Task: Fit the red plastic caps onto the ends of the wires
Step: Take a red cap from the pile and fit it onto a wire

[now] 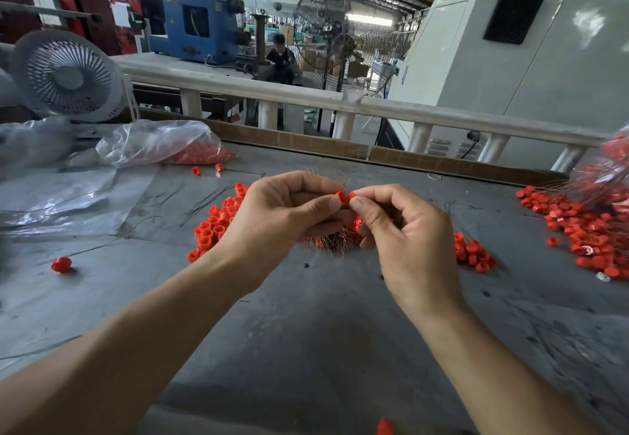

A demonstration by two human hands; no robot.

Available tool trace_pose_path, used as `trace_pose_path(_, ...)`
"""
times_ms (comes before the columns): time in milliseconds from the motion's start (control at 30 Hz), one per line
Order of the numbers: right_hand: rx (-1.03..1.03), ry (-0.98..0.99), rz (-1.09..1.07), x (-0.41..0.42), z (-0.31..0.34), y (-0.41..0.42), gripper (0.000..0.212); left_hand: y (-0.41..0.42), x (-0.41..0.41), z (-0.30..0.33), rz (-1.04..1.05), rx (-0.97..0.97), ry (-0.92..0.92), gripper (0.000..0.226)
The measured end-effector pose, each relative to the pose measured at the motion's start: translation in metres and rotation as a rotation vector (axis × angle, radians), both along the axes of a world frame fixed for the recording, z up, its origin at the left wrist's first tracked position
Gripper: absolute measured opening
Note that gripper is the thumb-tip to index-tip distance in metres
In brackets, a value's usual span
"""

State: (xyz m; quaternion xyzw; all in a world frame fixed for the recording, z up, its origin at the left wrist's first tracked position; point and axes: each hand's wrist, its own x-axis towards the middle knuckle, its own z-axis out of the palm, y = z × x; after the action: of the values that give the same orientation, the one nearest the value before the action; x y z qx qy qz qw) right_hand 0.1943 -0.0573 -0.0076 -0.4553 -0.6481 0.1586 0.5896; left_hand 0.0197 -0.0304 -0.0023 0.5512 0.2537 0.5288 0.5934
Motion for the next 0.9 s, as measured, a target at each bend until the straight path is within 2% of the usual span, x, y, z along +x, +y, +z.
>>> trace_pose_path(267, 0.007, -0.031, -0.014, 0.0006, 0.0003, -0.0010, 0.006, 0.0008, -0.0012, -0.0004, 0.008, 0.004, 0.006, 0.020)
trace_pose_path(500, -0.043, 0.026, 0.020, 0.0005, 0.0014, -0.0016, 0.012, 0.0003, -0.0014, 0.0012, 0.016, 0.011, 0.017, 0.023)
trace_pose_path(600, -0.050, 0.033, 0.030, 0.0000, 0.0015, -0.0014, 0.016, -0.0001, -0.0008, 0.0017, 0.022, 0.004, 0.008, 0.017)
trace_pose_path(733, -0.061, 0.053, 0.019, 0.0002, -0.0009, 0.0005, 0.010, -0.0010, 0.0009, 0.0010, 0.007, 0.017, 0.026, 0.014)
trace_pose_path(900, -0.105, 0.079, 0.031, 0.0011, -0.0032, 0.0024, 0.011, -0.0011, 0.0013, 0.0003, -0.004, 0.025, 0.047, 0.014)
